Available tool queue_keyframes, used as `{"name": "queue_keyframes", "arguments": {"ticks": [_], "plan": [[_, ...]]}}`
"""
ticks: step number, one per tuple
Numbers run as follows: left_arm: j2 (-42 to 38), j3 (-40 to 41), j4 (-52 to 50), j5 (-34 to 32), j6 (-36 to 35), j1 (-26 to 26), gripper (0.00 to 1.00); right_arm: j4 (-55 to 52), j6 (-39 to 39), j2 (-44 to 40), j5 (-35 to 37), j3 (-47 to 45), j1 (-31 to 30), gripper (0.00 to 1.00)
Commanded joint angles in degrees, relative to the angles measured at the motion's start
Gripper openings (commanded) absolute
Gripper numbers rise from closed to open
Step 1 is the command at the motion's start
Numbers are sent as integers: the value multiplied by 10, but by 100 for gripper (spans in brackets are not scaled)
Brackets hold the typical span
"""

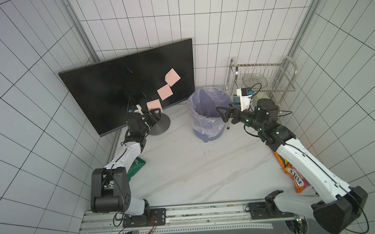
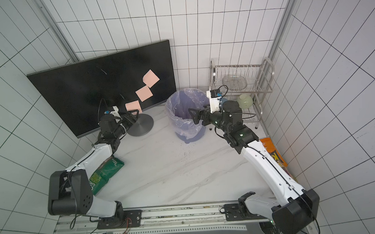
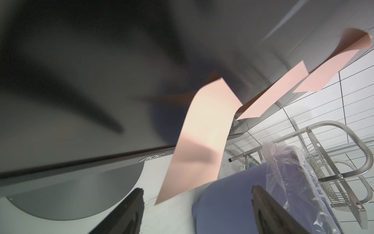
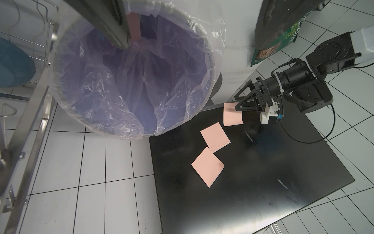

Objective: Remove the sticky note from the monitor
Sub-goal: Tear off the sticky note from the monitor.

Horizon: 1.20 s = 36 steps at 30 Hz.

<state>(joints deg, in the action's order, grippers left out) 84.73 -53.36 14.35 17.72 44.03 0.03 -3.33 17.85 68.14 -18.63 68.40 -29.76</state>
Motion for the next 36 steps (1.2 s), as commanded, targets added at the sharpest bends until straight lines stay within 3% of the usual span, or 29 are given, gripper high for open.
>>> {"name": "queue_keyframes", "arguments": {"ticks": [1, 7, 15, 32, 36], "plan": [[9, -7, 41, 16, 8, -7, 83, 3, 0, 6, -5, 24, -6, 99], [28, -22, 50, 36, 21, -19, 78, 3, 0, 12, -6, 28, -7, 99], [25, -45, 36, 48, 17, -20, 63, 5, 1, 16, -5, 30, -7, 99], [5, -42, 14, 47, 11, -19, 0, 9, 6, 16, -6, 28, -11, 99], [-3, -41, 15, 48, 9, -16, 0, 9, 6, 14, -4, 27, -13, 99]]}}
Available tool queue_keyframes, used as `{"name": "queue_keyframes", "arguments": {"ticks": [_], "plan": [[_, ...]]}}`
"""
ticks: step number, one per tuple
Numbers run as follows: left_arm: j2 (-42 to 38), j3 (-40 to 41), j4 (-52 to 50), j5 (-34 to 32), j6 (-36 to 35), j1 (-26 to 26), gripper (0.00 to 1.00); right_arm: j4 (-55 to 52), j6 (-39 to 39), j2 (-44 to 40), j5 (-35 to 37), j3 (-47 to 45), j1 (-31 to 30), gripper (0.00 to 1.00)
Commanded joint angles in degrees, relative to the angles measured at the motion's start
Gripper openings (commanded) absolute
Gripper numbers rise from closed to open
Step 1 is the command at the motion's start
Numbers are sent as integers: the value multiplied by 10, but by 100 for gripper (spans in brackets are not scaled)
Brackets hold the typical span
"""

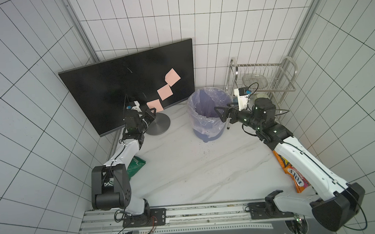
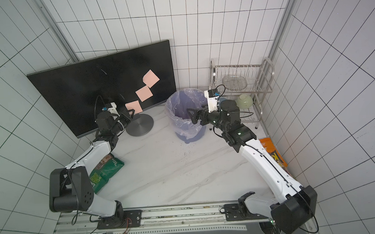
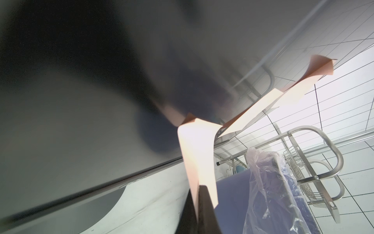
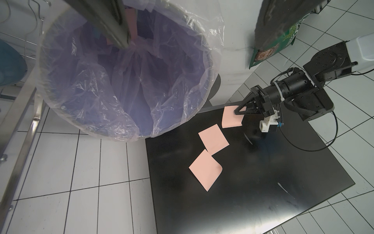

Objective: Remove the sticky note from the monitor
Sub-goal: Tear off the sticky note from the monitor, then place the sticky note in the trash bin.

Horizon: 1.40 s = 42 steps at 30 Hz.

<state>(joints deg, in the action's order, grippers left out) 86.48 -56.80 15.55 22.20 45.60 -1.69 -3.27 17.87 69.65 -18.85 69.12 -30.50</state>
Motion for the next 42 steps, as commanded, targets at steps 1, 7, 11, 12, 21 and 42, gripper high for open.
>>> {"name": "queue_keyframes", "arguments": {"ticks": [1, 7, 11, 12, 21, 42], "plan": [[-24, -8, 2, 3, -8, 3, 0, 8, 6, -2, -3, 20, -5, 99], [-49, -18, -18, -10, -23, 28, 0, 6, 5, -5, -2, 21, -6, 99], [-66, -35, -42, -29, -49, 59, 0, 4, 4, -8, 2, 20, -7, 99], [-71, -39, -49, -34, -56, 68, 0, 3, 4, -9, 3, 19, -7, 99], [-62, -131, -106, -61, -110, 182, 0, -9, -11, -20, 26, 23, -6, 99], [138, -332, -175, -77, -155, 337, 12, -28, -29, -27, 39, 31, -5, 99]]}}
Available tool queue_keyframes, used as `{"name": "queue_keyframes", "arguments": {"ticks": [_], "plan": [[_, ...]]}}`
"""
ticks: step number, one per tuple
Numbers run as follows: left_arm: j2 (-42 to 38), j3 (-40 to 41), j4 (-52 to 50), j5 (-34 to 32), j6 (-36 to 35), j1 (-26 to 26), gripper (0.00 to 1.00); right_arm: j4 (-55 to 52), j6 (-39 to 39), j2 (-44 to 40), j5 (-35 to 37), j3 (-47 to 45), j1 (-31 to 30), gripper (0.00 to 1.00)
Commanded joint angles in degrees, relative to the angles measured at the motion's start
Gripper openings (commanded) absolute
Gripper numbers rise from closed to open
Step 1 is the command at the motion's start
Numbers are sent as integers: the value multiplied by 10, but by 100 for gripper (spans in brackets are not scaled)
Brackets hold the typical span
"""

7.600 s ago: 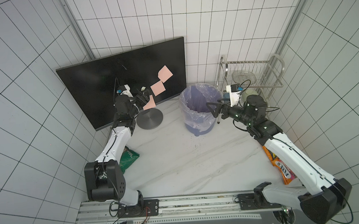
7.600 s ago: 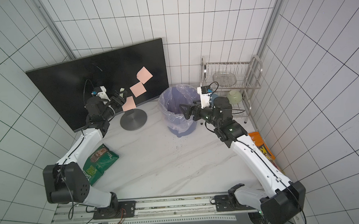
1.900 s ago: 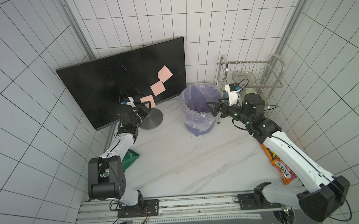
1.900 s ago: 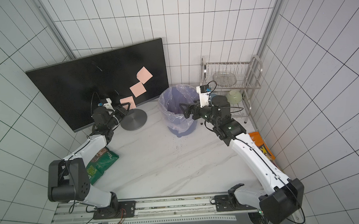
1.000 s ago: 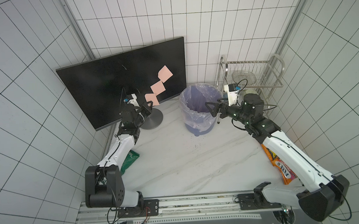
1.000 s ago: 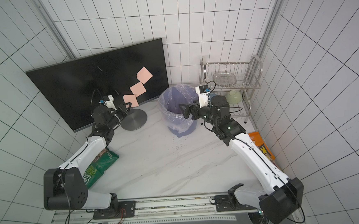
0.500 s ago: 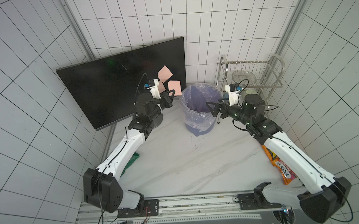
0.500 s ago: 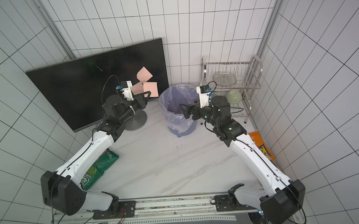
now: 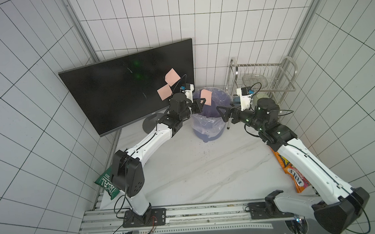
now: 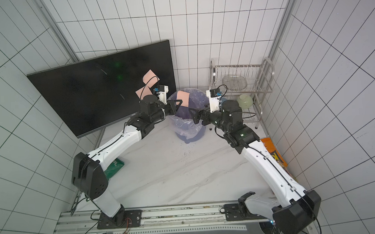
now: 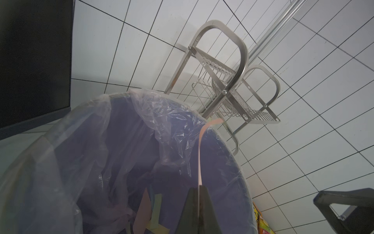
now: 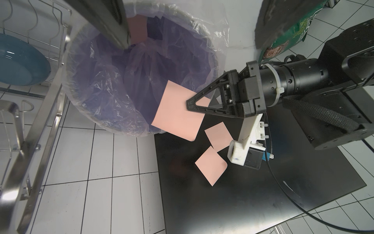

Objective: Remove the sticky note from the monitor
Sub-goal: Place the sticky note in the trash bin.

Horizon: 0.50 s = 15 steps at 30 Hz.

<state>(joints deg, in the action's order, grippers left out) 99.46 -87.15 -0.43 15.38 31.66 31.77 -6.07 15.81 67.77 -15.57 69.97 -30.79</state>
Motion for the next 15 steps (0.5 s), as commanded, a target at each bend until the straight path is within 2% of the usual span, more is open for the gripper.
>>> {"name": "queue_keyframes", "arguments": {"ticks": [1, 7, 11, 15], "plan": [[10, -33, -16, -8, -17, 3, 18, -1, -9, -7, 7, 23, -2, 99], [-4, -50, -47, -35, -51, 4, 57, -1, -12, -3, 9, 24, 0, 99], [-23, -51, -68, -27, -49, -14, 68, 5, -11, 2, 6, 23, 2, 99], [-61, -15, -60, 4, -25, -61, 71, 8, -10, 4, 6, 23, 3, 99]]}}
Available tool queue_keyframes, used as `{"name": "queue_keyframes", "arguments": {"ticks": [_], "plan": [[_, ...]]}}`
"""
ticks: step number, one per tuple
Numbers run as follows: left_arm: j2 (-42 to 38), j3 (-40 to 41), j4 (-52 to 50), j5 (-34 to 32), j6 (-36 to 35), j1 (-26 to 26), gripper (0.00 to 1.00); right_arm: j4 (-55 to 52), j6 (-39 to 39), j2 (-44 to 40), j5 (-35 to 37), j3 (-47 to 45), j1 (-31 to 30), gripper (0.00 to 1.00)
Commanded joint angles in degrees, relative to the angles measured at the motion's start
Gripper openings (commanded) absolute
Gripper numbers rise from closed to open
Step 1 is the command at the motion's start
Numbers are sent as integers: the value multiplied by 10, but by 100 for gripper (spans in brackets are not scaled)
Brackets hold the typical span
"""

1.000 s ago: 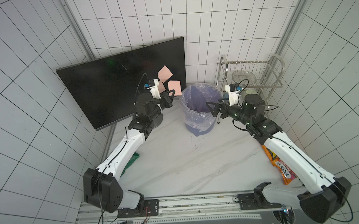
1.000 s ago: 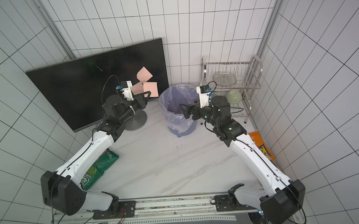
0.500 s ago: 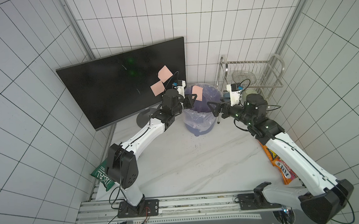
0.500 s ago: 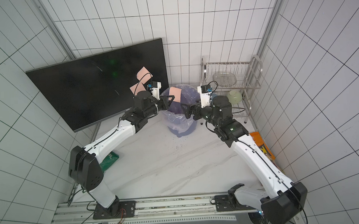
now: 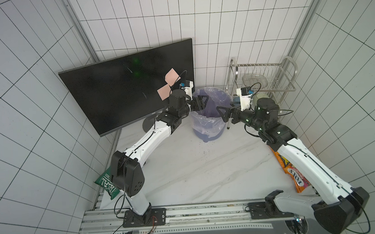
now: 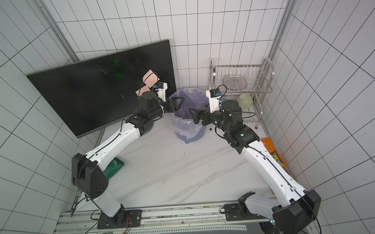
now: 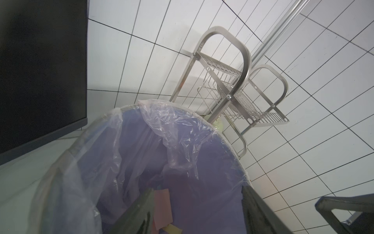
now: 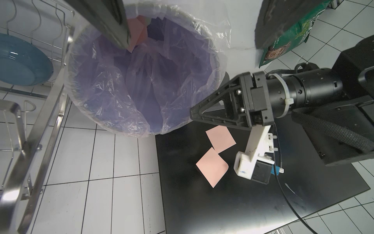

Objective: Remove the sticky note from the monitor
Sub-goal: Place the sticky note in the trash bin, then tear off the sticky note from the monitor.

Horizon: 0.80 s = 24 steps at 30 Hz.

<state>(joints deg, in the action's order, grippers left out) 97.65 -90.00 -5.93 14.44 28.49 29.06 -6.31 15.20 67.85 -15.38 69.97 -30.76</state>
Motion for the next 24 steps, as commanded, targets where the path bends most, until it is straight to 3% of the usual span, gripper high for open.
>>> {"name": "queue_keyframes", "arguments": {"ticks": [1, 4, 12, 20, 24], "plan": [[-58, 27, -8, 7, 1, -40, 75, 12, -3, 4, 4, 25, 3, 99], [-96, 66, -6, -6, 1, -73, 82, 18, -4, 10, 2, 31, 3, 99], [-141, 177, 90, 47, 113, -184, 88, 60, -10, 18, -19, 29, -4, 99], [-136, 237, 162, 5, 202, -193, 88, 78, -12, 23, -19, 26, -16, 99], [-114, 241, 181, -6, 234, -192, 98, 78, -12, 27, -19, 29, -20, 99]]}}
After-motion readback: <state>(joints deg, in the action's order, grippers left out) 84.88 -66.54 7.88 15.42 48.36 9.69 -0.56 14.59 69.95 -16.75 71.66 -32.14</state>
